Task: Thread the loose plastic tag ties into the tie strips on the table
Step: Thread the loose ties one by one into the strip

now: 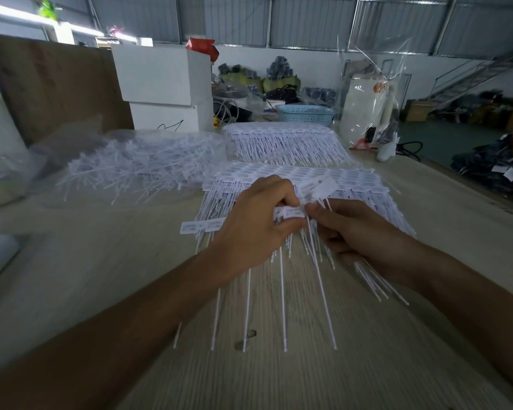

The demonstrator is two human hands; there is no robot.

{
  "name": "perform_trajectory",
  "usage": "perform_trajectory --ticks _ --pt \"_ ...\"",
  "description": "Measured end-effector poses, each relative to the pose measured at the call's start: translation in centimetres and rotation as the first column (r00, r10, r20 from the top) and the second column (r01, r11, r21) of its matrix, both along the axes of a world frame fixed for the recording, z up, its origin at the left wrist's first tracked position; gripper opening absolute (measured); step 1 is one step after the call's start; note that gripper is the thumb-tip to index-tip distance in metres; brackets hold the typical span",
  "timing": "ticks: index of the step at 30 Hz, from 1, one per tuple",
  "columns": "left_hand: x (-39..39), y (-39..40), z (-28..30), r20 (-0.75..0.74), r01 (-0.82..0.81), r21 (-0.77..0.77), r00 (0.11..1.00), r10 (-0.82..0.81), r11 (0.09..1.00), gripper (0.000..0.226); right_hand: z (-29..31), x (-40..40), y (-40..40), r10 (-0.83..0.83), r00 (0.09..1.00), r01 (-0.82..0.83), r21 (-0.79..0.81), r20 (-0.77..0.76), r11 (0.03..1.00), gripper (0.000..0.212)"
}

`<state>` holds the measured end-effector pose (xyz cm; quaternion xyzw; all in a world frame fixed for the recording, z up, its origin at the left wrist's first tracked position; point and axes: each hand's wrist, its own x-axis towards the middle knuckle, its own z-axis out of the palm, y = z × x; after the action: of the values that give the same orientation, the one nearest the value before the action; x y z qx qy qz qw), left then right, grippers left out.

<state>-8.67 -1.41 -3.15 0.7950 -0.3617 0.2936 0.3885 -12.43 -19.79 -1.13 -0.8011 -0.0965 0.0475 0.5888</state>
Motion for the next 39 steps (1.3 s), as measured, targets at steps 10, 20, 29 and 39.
perform_trajectory --ticks 10,20,29,39 --pt "-0.3 -0.3 0.0 0.019 0.02 -0.073 1.0 -0.019 0.997 0.023 -0.7 -0.3 0.6 0.06 0.987 -0.048 0.08 -0.147 0.996 0.037" --pt "0.2 0.4 0.2 -0.099 0.076 0.094 0.993 -0.067 0.993 0.035 -0.2 0.7 -0.5 -0.105 0.981 0.149 0.276 -0.166 0.95 0.031" --pt "0.8 1.4 -0.1 -0.053 -0.066 0.173 0.996 0.076 0.983 0.021 -0.9 0.8 -0.3 -0.052 0.999 0.054 0.124 -0.017 0.991 0.037" --pt "1.6 1.6 -0.2 0.009 0.016 0.183 1.0 -0.018 0.983 0.018 -0.4 0.4 -0.5 0.001 0.982 0.006 -0.037 0.19 0.999 0.042"
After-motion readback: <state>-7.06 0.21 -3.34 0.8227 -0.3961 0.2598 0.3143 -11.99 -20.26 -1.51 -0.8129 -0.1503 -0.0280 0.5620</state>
